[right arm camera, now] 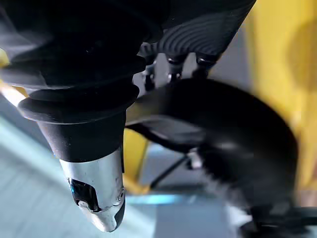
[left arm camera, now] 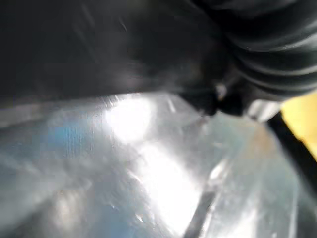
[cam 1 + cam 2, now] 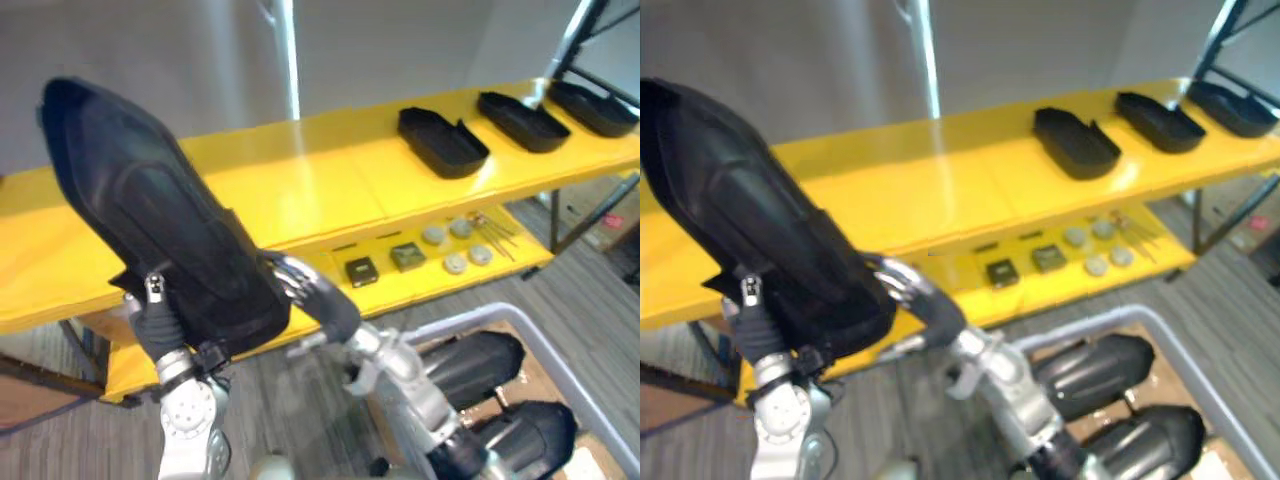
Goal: Walk over and take plastic housings, then place them on the shelf
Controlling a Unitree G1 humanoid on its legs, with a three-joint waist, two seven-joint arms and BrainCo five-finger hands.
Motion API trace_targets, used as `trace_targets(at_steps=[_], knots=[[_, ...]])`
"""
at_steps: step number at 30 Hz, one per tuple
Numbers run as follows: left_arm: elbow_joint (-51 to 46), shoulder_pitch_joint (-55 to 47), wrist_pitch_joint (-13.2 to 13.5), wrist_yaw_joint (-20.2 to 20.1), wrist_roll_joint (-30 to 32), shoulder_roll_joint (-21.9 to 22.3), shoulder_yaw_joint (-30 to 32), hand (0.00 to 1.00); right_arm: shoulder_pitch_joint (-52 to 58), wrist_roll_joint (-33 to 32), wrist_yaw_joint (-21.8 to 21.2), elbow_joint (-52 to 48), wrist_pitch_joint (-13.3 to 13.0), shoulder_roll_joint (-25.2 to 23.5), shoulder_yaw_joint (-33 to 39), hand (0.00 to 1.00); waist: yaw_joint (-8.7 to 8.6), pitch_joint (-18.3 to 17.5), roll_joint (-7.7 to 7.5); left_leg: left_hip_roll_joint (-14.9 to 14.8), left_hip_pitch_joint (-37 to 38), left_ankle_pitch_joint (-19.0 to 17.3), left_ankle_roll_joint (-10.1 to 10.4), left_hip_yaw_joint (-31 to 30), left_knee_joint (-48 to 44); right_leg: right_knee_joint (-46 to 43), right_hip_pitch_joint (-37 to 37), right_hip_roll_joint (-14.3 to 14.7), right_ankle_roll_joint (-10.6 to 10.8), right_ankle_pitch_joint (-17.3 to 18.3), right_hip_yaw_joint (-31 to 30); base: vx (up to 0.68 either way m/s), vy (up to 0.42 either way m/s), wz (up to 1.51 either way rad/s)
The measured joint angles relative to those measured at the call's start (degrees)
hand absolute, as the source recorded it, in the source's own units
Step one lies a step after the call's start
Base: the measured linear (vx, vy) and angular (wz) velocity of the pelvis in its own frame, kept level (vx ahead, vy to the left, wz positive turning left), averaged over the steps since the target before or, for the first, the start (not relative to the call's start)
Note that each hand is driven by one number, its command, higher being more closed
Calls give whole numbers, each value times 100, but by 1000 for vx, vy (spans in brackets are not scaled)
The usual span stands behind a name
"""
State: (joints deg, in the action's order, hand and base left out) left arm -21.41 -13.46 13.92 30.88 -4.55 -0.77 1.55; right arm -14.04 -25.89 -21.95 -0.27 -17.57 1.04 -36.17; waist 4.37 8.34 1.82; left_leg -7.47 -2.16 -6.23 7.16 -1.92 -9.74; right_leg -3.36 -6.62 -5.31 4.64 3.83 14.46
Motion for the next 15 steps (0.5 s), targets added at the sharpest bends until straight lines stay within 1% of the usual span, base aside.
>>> trace_targets(at_steps=[2,4,5,7,8,9,11,12,13,14,15], knots=[[-2,-3,-17,-72,-1,14,80,100,-456,211,160,182,2,-140,-156,0,143,-21,5,124,5,155,-30,-146,151,120,-146,-86,48,-30,272,-9,21,72],[-3,-3,-64,-124,0,34,137,100,-732,254,300,203,27,-213,-273,0,163,-89,1,218,9,296,-67,-215,350,128,-144,-170,57,-35,416,-15,29,42],[-9,5,-85,-141,0,40,174,100,-781,254,355,204,48,-215,-300,0,162,-122,-2,243,18,345,-81,-213,415,130,-140,-195,63,-39,442,-7,33,24],[-101,6,-257,-242,3,26,222,100,-800,243,581,240,57,-214,-309,0,151,-256,-11,352,130,492,-131,-183,694,121,-148,-317,84,-51,462,-1,49,7],[-104,6,-302,-258,3,22,222,100,-800,243,630,247,58,-213,-306,0,135,-305,-7,380,148,528,-140,-179,767,121,-142,-347,94,-56,464,-4,54,-4],[-114,14,-404,-299,15,22,221,100,-798,241,749,255,60,-209,-285,0,110,-358,-8,423,252,584,-170,-127,899,106,-150,-404,99,-60,454,6,46,-12],[-115,24,-528,-402,63,14,225,100,-738,314,988,307,37,-202,-227,0,93,-458,-32,488,340,629,-206,-69,1041,77,-146,-490,107,-62,441,2,74,-11],[-115,61,-632,-501,94,-8,229,100,-638,486,1232,308,28,-200,-111,0,66,-489,-68,527,384,633,-218,-38,1070,33,-145,-544,108,-61,442,-11,75,-12],[-115,67,-673,-575,122,-44,228,100,-507,663,1493,332,31,-197,17,0,64,-505,-100,534,465,640,-236,85,1140,-40,-121,-584,107,-61,435,-5,63,-19],[-114,66,-697,-635,150,-82,228,100,-429,765,1641,339,30,-183,73,0,63,-509,-118,541,499,637,-241,132,1145,-65,-121,-601,107,-61,423,-10,59,-31],[-108,66,-776,-734,340,-160,232,100,-234,1076,1976,333,29,-149,148,0,52,-533,-166,549,534,627,-257,242,1152,-151,-65,-641,107,-61,395,-9,65,-32]])
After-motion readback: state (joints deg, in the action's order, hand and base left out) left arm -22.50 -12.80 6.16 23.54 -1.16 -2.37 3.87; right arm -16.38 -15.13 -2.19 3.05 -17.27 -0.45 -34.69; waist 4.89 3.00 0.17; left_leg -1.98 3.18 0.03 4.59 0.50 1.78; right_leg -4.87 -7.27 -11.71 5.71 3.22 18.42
